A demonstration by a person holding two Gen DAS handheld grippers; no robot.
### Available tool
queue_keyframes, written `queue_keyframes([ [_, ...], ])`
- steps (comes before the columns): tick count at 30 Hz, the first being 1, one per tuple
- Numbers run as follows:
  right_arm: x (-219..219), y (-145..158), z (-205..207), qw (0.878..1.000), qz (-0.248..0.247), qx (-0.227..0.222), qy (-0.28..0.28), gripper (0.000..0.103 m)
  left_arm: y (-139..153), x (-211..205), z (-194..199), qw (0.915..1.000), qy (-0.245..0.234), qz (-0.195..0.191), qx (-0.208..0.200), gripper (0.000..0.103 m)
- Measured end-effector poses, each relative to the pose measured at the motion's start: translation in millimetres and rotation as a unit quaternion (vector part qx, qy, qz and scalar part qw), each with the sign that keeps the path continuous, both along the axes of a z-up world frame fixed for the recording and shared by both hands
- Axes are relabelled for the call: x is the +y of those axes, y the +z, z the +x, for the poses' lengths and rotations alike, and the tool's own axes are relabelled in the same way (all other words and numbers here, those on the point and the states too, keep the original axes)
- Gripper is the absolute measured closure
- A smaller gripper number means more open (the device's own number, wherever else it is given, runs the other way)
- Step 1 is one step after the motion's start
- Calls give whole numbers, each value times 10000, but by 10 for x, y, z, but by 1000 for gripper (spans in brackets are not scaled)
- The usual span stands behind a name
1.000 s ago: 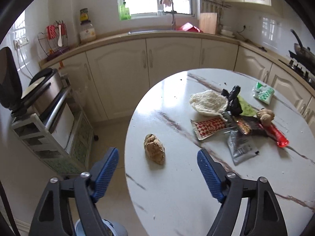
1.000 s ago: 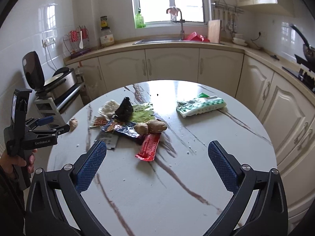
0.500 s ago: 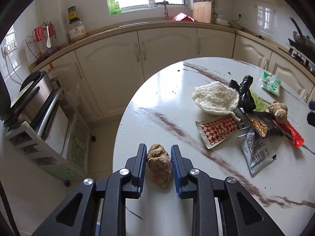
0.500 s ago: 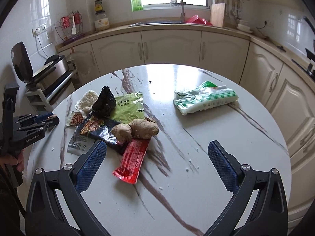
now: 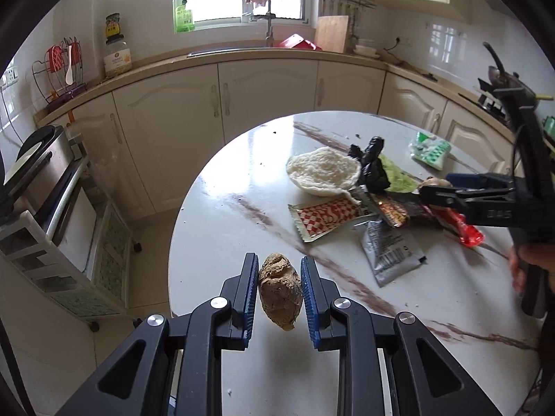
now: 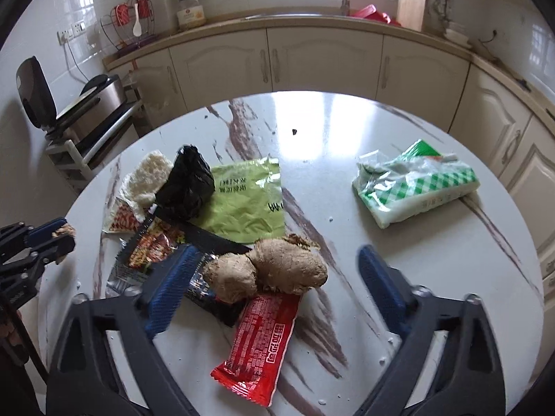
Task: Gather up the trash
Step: 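Grasp the small ginger piece with the left tool while the right tool grasps the large ginger root, then carry both ginger pieces over the blue bin and open both tools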
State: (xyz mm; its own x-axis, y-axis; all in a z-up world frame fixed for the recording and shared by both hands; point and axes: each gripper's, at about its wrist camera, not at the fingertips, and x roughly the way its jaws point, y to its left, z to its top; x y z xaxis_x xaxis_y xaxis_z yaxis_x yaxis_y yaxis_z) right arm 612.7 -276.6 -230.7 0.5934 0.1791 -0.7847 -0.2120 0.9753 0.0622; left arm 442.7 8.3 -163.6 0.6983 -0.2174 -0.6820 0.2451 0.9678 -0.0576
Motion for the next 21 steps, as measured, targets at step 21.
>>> queue_keyframes([
  [21,-49,927,-1292,9914,594,-1169,16,39,747,180,-1388,9950,-379,-774,-512,82],
])
